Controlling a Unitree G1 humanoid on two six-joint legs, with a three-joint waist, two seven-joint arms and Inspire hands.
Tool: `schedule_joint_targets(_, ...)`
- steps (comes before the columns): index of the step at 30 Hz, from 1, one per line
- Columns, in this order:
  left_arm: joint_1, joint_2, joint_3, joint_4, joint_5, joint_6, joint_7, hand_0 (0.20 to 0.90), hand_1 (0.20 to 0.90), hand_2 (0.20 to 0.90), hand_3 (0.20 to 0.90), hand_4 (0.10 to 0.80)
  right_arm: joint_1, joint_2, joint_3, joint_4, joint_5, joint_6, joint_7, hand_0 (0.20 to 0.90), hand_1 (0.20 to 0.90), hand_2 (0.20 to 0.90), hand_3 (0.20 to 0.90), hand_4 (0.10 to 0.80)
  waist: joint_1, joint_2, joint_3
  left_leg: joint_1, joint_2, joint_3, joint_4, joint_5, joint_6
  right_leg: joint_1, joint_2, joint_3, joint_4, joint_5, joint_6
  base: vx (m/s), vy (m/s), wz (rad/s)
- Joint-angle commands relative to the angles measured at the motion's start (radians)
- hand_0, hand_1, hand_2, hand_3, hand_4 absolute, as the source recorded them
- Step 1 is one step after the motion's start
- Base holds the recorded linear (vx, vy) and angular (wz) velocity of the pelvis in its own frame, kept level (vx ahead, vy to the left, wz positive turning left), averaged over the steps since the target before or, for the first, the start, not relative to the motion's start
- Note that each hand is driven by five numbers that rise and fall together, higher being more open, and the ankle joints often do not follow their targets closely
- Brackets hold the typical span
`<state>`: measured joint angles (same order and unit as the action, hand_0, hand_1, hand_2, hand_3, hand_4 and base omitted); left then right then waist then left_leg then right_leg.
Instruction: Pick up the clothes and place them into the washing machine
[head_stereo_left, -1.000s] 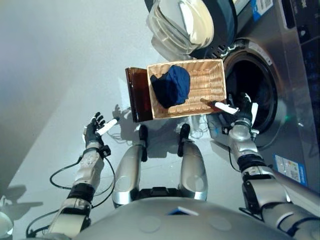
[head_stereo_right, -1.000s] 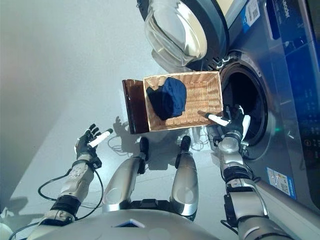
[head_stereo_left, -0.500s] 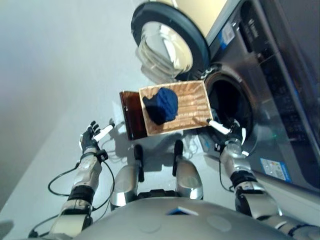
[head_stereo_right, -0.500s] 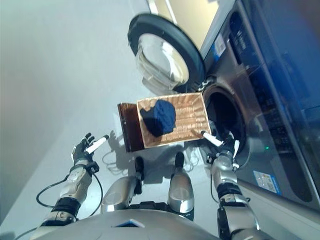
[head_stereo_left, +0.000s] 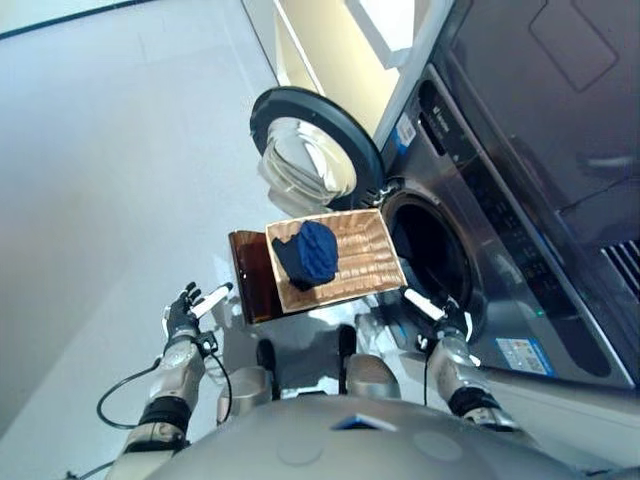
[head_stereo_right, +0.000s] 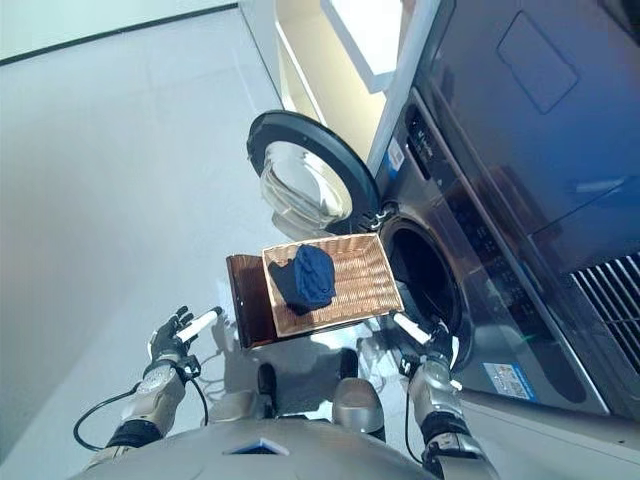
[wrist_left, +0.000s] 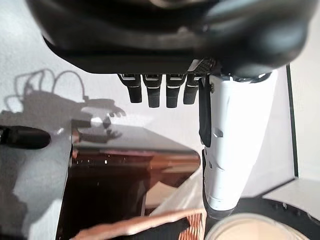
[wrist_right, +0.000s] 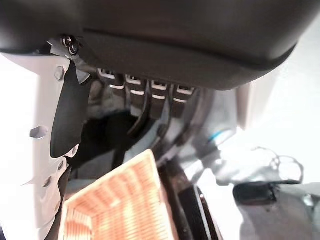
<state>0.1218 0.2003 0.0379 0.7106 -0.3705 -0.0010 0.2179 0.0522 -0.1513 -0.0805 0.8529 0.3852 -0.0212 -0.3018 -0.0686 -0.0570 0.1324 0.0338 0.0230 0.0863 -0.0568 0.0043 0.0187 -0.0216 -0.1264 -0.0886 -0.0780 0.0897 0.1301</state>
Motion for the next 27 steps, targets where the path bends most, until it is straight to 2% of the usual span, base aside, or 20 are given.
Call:
schedule_joint_targets(1,-0.049,0.02,0.047,-0.012,0.047,-0.04,0.002,0.9,0.9,0.9,0.9,0.8,-0.027,-0.054,-0.015,-0.046,0.002,-0.053,0.002,0.9,0.9,0.9,0.9,0.8,0.017,0.011,0.001,0.006,0.03,-0.016,0.117,-0.076,-0.063,-0.006,0.038,-0.004,0.075,-0.05,-0.013,0.033,-0.037,-0.17)
schedule_joint_targets(7,-0.045,0.018,0.049,-0.031,0.037,-0.042,-0.002,0.9,0.9,0.9,0.9,0.8,0.004,-0.058,-0.028,-0.069,0.007,-0.054,0.006,0.9,0.9,0.9,0.9,0.8,0.009,0.018,-0.003,0.028,0.058,-0.033,0.116,-0.049,-0.077,0.017,0.064,-0.006,0.085,-0.081,-0.033,0.025,-0.06,-0.03)
schedule_joint_targets(11,-0.04,0.012,0.05,-0.042,0.027,-0.042,-0.005,0.9,0.9,0.9,0.9,0.8,0.004,-0.068,-0.031,-0.074,0.008,-0.056,0.002,0.9,0.9,0.9,0.9,0.8,0.012,0.015,0.002,0.004,0.059,-0.051,0.171,-0.058,-0.077,0.024,0.079,-0.002,0.085,-0.094,-0.046,-0.008,-0.072,0.1)
schedule_joint_targets(13,-0.043,0.01,0.049,-0.038,0.025,-0.04,-0.004,0.9,0.9,0.9,0.9,0.8,0.001,-0.073,-0.03,-0.072,0.007,-0.056,0.001,0.9,0.9,0.9,0.9,0.8,0.017,0.013,0.009,-0.009,0.048,-0.063,0.202,-0.063,-0.074,0.027,0.079,-0.001,0.087,-0.094,-0.05,-0.027,-0.023,0.07)
schedule_joint_targets(14,-0.05,0.001,0.038,-0.03,0.019,-0.041,0.0,0.9,0.9,0.9,0.9,0.8,-0.005,-0.08,-0.036,-0.067,0.006,-0.056,-0.004,0.9,0.9,0.9,0.9,0.8,0.02,0.014,0.019,-0.024,0.027,-0.078,0.213,-0.062,-0.071,0.033,0.073,-0.007,0.088,-0.094,-0.049,-0.044,0.05,0.08)
schedule_joint_targets(16,-0.057,-0.008,0.034,-0.028,0.015,-0.044,0.002,0.9,0.9,0.9,0.9,0.8,-0.014,-0.084,-0.039,-0.072,0.006,-0.06,-0.014,0.9,0.9,0.9,0.9,0.8,0.029,0.017,0.023,-0.055,-0.021,-0.144,0.169,-0.054,-0.064,0.024,0.063,-0.001,0.096,-0.092,-0.046,-0.064,0.097,0.15)
schedule_joint_targets(17,-0.064,-0.011,0.033,-0.027,0.013,-0.044,0.002,0.9,0.9,0.9,0.9,0.8,-0.021,-0.087,-0.044,-0.078,0.011,-0.063,-0.014,0.9,0.9,0.9,0.9,0.8,0.021,0.018,0.018,-0.083,-0.042,-0.151,0.163,-0.049,-0.059,0.007,0.054,-0.006,0.111,-0.093,-0.045,-0.064,0.105,0.12)
schedule_joint_targets(20,-0.051,-0.002,0.032,-0.031,0.022,-0.041,-0.005,0.9,0.9,0.9,0.9,0.8,-0.018,-0.076,-0.045,-0.094,0.012,-0.058,-0.015,0.9,0.9,0.9,0.9,0.8,0.007,0.031,-0.004,-0.061,-0.036,-0.1,0.1,-0.04,-0.043,-0.027,0.052,0.01,0.128,-0.092,-0.037,-0.023,0.124,0.05)
schedule_joint_targets(27,-0.041,0.017,0.053,-0.048,0.032,-0.045,-0.003,0.9,0.9,0.9,0.9,0.8,-0.012,-0.051,-0.039,-0.1,0.007,-0.049,-0.002,0.9,0.9,0.9,0.9,0.8,0.009,0.033,-0.004,-0.012,-0.05,-0.065,0.027,-0.026,-0.026,-0.037,0.028,0.026,0.133,-0.068,-0.006,-0.004,0.124,-0.11)
